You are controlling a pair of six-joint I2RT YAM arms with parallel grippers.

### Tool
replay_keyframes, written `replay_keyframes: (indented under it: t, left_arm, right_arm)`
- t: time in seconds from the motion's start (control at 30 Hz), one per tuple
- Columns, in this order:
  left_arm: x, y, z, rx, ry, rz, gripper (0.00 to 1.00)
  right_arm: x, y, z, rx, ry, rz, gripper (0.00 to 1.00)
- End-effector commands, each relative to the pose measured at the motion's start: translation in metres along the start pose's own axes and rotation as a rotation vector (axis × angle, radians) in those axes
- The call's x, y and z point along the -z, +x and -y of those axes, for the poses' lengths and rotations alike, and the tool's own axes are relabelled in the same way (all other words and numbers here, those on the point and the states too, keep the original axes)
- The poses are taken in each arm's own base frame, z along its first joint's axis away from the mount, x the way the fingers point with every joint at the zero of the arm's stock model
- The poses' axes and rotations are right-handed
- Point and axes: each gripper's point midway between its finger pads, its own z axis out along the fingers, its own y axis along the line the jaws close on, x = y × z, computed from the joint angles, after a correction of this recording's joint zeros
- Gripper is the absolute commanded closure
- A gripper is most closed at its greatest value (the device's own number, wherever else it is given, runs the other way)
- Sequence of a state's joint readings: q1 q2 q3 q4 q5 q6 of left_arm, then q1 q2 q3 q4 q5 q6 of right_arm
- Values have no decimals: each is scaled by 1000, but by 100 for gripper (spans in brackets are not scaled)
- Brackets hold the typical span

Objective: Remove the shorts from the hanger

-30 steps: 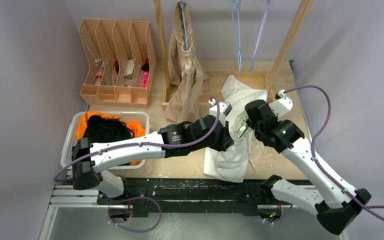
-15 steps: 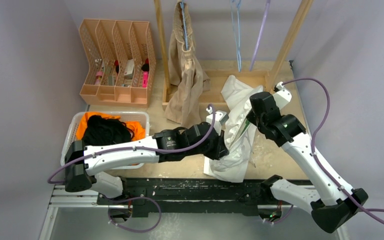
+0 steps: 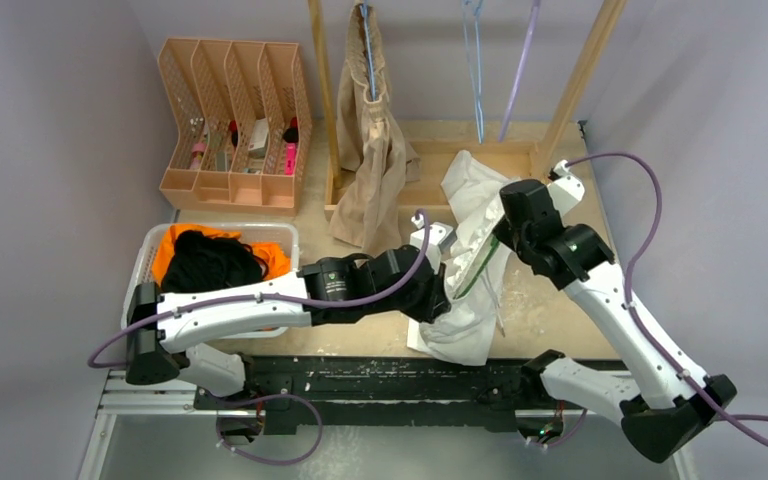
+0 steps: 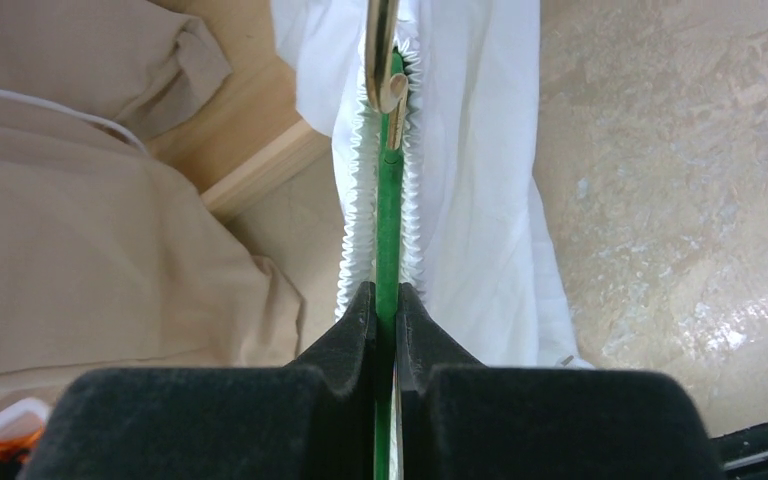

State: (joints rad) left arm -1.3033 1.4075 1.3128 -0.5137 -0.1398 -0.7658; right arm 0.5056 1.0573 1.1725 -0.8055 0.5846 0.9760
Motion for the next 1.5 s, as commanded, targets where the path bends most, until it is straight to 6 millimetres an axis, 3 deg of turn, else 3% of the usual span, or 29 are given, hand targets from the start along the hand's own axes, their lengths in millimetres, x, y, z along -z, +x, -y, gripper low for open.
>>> replay_keyframes:
  t: [0.0, 0.1, 0.2, 0.33, 0.53, 0.67, 0.77, 0.83, 0.9, 1.07, 1.1, 1.2, 1.27, 1.37, 1.47]
  left_arm:
    - [-1, 50, -2, -51, -7, -203, 100]
    - [-10, 55, -14, -64, -70, -197, 100]
    - [-9, 43, -28, -71, -148, -134, 100]
    - [2, 5, -43, -70, -288, 9, 100]
    - [16, -44, -29, -46, -246, 180, 100]
    - [14, -71, -53, 58, -311, 262, 100]
    - [9, -79, -71, 137, -331, 267, 99]
    - [9, -80, -71, 142, -309, 272, 89]
    - [11, -81, -70, 138, -291, 284, 99]
    - [28, -101, -87, 146, -324, 325, 100]
    - [29, -102, -88, 150, -321, 315, 96]
    - [30, -100, -92, 176, -330, 300, 64]
    - [25, -92, -95, 210, -325, 297, 54]
    - [19, -80, -94, 265, -284, 283, 45]
    - [19, -73, -80, 331, -188, 283, 43]
  right_arm:
    - [26, -57, -11, -114, -88, 183, 100]
    - [32, -57, -10, -122, -100, 174, 100]
    - [37, -53, -12, -126, -136, 149, 100]
    - [49, -50, -22, -124, -232, 118, 100]
    - [49, -35, -12, -87, -230, 78, 100]
    - [56, -25, -23, -31, -338, 42, 100]
    - [58, -14, -25, 0, -375, 9, 100]
    - [58, -8, -24, 23, -380, -15, 100]
    - [55, -4, -18, 22, -346, -35, 100]
    - [59, -6, 1, 72, -320, 5, 100]
    - [60, -7, 4, 108, -327, 17, 100]
    - [60, -2, 9, 185, -312, -9, 100]
    - [59, 6, 6, 198, -326, -47, 100]
    - [58, 23, -11, 205, -427, -97, 100]
    - [54, 38, -17, 182, -460, -150, 100]
